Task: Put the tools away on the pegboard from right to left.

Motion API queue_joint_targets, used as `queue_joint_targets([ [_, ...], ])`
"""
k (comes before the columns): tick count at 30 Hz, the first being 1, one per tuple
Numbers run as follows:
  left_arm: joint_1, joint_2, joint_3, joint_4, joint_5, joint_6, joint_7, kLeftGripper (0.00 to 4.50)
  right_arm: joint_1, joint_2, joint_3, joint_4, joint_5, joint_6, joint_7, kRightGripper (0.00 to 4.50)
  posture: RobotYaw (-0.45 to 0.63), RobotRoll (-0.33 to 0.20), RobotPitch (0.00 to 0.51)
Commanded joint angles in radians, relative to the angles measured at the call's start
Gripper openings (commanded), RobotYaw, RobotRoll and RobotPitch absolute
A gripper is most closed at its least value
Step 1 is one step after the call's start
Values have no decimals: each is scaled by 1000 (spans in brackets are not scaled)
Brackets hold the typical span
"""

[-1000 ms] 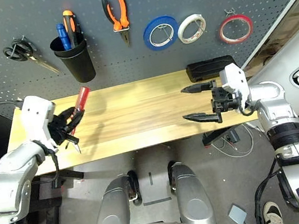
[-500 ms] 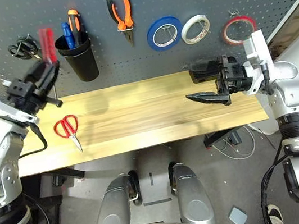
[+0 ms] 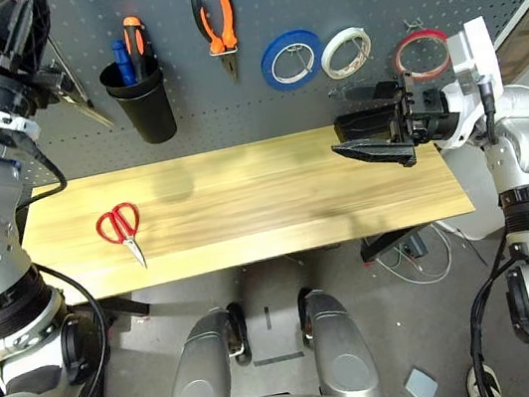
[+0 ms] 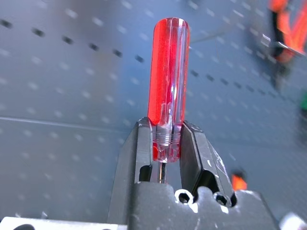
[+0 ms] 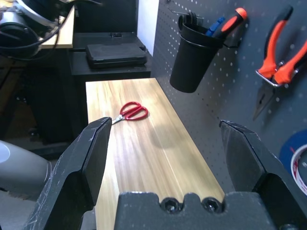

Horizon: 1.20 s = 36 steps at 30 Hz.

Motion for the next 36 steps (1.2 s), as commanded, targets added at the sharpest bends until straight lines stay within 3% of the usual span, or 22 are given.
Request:
queue_joint_targets([
  [1, -27, -25, -38, 98, 58, -117, 11, 828, 7, 5, 6, -31, -3, 8, -8, 4500, -77, 0, 135],
  [18, -158, -165, -95, 499, 143, -462, 45, 828, 18, 13, -7, -94, 13, 44, -53, 4500, -122, 0, 149],
  [31, -108, -148, -143, 604, 228, -554, 39, 828, 25, 18, -3, -109, 12, 49, -66, 4500, -136, 0, 147],
  [36, -79, -141, -156, 570, 229, -504, 16, 2647, 13, 29, 2, -89, 6, 41, -63, 4500, -123, 0, 147],
])
